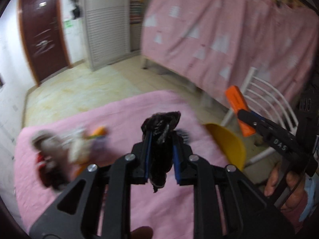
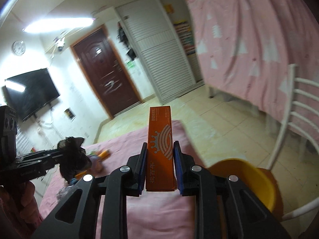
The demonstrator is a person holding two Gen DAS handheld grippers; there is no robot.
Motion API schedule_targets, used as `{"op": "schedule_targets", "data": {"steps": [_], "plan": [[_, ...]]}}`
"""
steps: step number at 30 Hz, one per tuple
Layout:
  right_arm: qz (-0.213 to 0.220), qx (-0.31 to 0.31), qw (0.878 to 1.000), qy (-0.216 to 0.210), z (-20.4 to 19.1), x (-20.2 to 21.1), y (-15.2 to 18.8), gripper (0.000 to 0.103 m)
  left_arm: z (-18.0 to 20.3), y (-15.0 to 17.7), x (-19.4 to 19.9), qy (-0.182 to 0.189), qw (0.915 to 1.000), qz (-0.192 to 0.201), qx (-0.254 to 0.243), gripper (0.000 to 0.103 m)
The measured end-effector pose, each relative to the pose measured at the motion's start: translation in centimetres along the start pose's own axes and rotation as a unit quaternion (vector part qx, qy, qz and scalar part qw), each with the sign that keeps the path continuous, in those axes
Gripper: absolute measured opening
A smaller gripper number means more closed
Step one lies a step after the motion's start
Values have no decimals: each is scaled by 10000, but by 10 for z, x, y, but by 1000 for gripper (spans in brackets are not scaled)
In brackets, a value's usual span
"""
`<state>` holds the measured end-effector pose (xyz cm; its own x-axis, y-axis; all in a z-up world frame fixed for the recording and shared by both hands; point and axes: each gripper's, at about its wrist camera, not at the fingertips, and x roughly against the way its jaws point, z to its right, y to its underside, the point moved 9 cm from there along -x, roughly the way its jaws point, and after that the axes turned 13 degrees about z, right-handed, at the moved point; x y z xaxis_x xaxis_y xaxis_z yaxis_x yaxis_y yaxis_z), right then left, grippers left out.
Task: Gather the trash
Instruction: 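Carry the orange box and black sock to the yellow bucket and release both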
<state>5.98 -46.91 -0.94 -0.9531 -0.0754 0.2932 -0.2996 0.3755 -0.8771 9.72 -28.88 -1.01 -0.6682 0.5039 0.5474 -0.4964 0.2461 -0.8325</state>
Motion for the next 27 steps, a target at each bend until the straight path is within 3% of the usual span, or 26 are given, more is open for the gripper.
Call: {"op": "schedule_targets", "data": {"steps": [5, 9, 10, 12, 22, 25, 27], "plan": [[305, -71, 9985, 446, 40, 21, -12, 18, 80, 0, -33, 969, 9945, -385, -69, 17], [393, -174, 9968, 669, 68, 34, -10, 18, 131, 4, -57, 1355, 9891, -565, -111, 19], [381, -190, 9967, 695, 72, 34, -9, 18, 137, 5, -60, 1332, 9893, -579, -113, 28], [335, -257, 9964, 739, 80, 33, -2, 18, 139, 8, -63, 1317, 9894, -610, -93, 65], [-170, -324, 9955, 875, 100, 4, 33, 21, 111, 4, -57, 1031, 9929, -574, 138, 67], [-378, -288, 9935, 1037, 104, -13, 43, 28, 103, 2, -42, 1036, 9933, -482, 181, 67], [-452, -251, 9926, 1097, 101, -18, 47, 46, 96, 1, -31, 1011, 9939, -390, 211, 67]]}}
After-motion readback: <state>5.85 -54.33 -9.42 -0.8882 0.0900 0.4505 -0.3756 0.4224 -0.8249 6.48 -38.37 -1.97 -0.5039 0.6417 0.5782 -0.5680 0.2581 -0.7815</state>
